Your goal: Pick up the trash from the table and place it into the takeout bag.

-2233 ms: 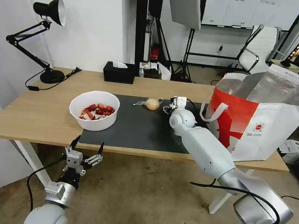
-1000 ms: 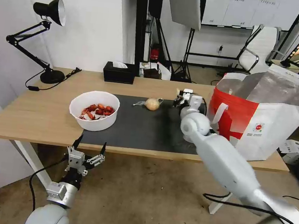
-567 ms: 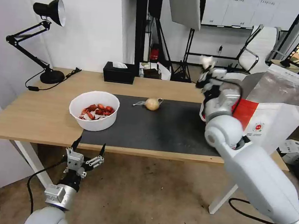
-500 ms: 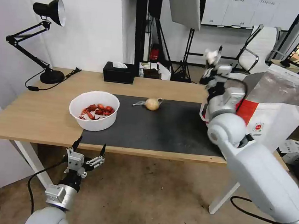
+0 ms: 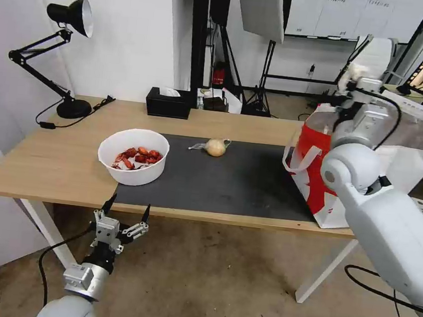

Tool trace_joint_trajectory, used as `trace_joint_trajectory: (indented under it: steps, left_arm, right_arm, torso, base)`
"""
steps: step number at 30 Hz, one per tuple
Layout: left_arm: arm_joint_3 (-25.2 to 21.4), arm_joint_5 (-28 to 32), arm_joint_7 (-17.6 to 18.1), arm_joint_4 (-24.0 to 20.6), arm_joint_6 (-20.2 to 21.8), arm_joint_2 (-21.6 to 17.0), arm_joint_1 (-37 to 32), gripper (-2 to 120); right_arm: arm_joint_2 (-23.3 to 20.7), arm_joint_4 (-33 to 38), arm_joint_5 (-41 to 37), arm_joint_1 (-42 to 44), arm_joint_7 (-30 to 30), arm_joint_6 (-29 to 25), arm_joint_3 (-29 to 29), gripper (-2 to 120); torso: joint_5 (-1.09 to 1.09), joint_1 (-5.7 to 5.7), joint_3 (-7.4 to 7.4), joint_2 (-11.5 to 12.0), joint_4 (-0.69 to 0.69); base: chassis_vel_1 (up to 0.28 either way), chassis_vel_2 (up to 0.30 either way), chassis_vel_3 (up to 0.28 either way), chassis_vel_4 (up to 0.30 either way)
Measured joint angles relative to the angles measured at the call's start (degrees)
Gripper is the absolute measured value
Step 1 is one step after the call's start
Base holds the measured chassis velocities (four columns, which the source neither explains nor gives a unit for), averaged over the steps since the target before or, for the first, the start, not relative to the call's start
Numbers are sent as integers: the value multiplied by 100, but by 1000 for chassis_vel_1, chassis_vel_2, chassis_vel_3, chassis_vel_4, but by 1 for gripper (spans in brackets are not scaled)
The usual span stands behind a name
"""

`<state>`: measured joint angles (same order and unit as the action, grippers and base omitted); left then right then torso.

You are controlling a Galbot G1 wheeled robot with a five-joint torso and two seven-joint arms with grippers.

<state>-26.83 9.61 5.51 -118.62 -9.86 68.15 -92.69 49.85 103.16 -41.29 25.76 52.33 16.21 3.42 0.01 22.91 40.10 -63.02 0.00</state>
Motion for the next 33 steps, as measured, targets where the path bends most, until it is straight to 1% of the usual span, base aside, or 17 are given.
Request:
trace_joint_trajectory:
  steps: [5,9,12,13,16,17,18,20,21,23,24,26,27,29,30,31,33]
  left_arm:
    - [6,-1,-50,-37,0,-21,-15,100]
    - [-5,-1,-133,-105,0,-60,-27,100]
    - [-13,1,-198,-105,-10,-62,-11,100]
    - [-13,1,-198,-105,-10,-62,-11,100]
    - [-13,4,-310,-121,-40,-73,-16,100]
    - [-13,4,-310,-121,-40,-73,-16,100]
    - [-13,5,-313,-123,-42,-73,-12,100]
    - [-13,7,-316,-121,-44,-71,-5,100]
    - [-13,7,-316,-121,-44,-71,-5,100]
    - [-12,8,-316,-112,-47,-63,-5,100]
    - [-12,8,-316,-112,-47,-63,-5,100]
    - [-8,10,-316,-111,-48,-48,-10,100]
    - [-8,10,-316,-111,-48,-48,-10,100]
    - [-7,13,-315,-112,-50,-36,-23,100]
    - [-7,15,-314,-112,-51,-35,-29,100]
    - [-7,15,-314,-112,-51,-35,-29,100]
    - [-7,17,-312,-112,-51,-35,-32,100]
  right_arm:
    - [-94,105,-324,46,184,141,59,3]
    - [-216,166,-554,112,181,204,98,17]
    - [-286,209,-655,197,139,223,174,32]
    - [-286,209,-655,197,139,223,174,32]
    - [-360,296,-872,255,108,230,196,46]
    - [-360,296,-872,255,108,230,196,46]
    - [-399,344,-999,275,108,260,196,53]
    - [-484,447,-1266,292,118,443,197,62]
    - [-484,447,-1266,292,118,443,197,62]
    - [-590,509,-1378,282,84,782,197,71]
    - [-590,509,-1378,282,84,782,197,71]
    - [-780,593,-1495,257,-225,1431,271,80]
    - [-780,593,-1495,257,-225,1431,271,80]
    - [-1166,696,-1346,243,-1297,2277,439,93]
    - [-1346,726,-1218,226,-1773,2448,474,96]
    - [-1346,726,-1218,226,-1773,2448,474,96]
    - [-1600,720,-850,154,-2433,2558,482,99]
  torso:
    - [-1,0,0,0,0]
    - [-1,0,0,0,0]
    - [0,0,0,0,0]
    - [0,0,0,0,0]
    - [-1,0,0,0,0]
    - [-1,0,0,0,0]
    - [-1,0,0,0,0]
    - [0,0,0,0,0]
    - [0,0,0,0,0]
    - [0,0,0,0,0]
    - [0,0,0,0,0]
    - [0,0,0,0,1]
    - [0,0,0,0,1]
    - [0,0,0,0,0]
    - [0,0,0,0,0]
    - [0,0,0,0,0]
    - [0,0,0,0,-1]
  base:
    - [0,0,0,0]
    - [0,0,0,0]
    - [0,0,0,0]
    - [0,0,0,0]
    - [0,0,0,0]
    - [0,0,0,0]
    - [0,0,0,0]
    - [0,0,0,0]
    - [0,0,0,0]
    - [0,0,0,0]
    - [0,0,0,0]
    - [0,0,0,0]
    - [0,0,0,0]
    - [0,0,0,0]
    - [0,0,0,0]
    - [0,0,0,0]
    - [0,0,0,0]
